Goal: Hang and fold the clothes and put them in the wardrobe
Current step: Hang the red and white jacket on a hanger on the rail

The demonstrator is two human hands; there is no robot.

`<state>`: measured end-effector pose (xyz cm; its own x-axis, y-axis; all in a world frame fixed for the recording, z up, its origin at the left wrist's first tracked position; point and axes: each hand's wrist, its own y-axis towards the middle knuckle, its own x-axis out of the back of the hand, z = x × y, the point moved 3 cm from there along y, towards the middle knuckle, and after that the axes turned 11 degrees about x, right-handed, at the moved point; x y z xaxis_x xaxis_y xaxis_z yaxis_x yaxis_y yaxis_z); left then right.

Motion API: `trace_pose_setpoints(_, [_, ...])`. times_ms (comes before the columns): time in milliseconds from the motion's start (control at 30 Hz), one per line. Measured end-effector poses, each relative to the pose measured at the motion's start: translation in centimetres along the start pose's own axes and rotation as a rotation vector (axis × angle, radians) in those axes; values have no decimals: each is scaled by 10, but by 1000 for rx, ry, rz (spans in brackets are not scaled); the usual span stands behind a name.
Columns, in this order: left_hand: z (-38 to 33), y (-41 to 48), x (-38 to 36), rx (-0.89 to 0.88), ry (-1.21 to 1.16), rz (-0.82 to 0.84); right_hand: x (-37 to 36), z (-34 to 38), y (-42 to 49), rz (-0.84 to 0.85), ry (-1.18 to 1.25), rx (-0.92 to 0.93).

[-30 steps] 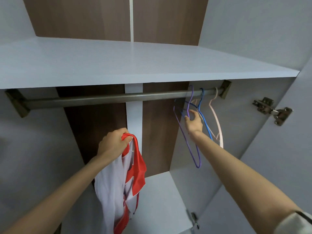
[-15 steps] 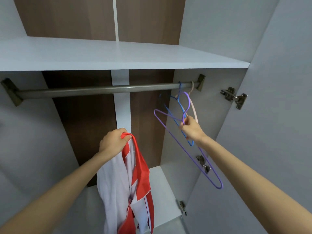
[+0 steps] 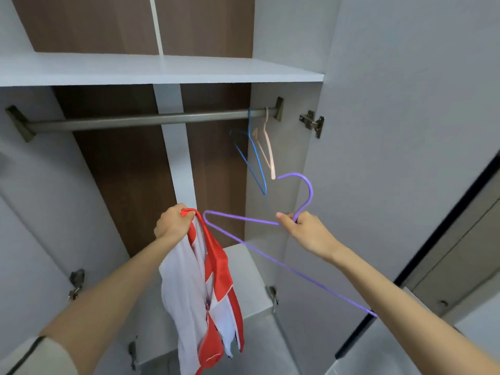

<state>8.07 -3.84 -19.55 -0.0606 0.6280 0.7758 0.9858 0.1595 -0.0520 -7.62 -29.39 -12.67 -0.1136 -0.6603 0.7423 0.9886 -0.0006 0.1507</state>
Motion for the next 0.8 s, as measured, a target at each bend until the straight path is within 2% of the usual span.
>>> trace_pose_setpoints(100, [-8, -18, 0, -36, 2, 29, -5, -5, -23, 65, -24, -26])
trace_pose_setpoints(200, [-24, -37, 0, -173, -11, 116, -18, -5, -36, 88, -13, -5])
trace_pose_setpoints(333, [-47, -60, 10, -388, -39, 235, -27, 2, -26, 36, -1, 5])
trace_pose_setpoints(433, [-63, -73, 27, -481, -169, 256, -40, 13, -15, 4, 11, 33])
trace_pose_setpoints(567, [-68, -83, 55, -594, -303, 268, -48, 32, 4, -141, 216, 60])
trace_pose_setpoints(667, [-58, -86, 73, -635, -286, 214, -36, 40, 19, -272, 417, 9])
trace_pose_setpoints(800, [-57, -101, 92, -832, -72, -38, -49, 51, 25, -242, 588, -21])
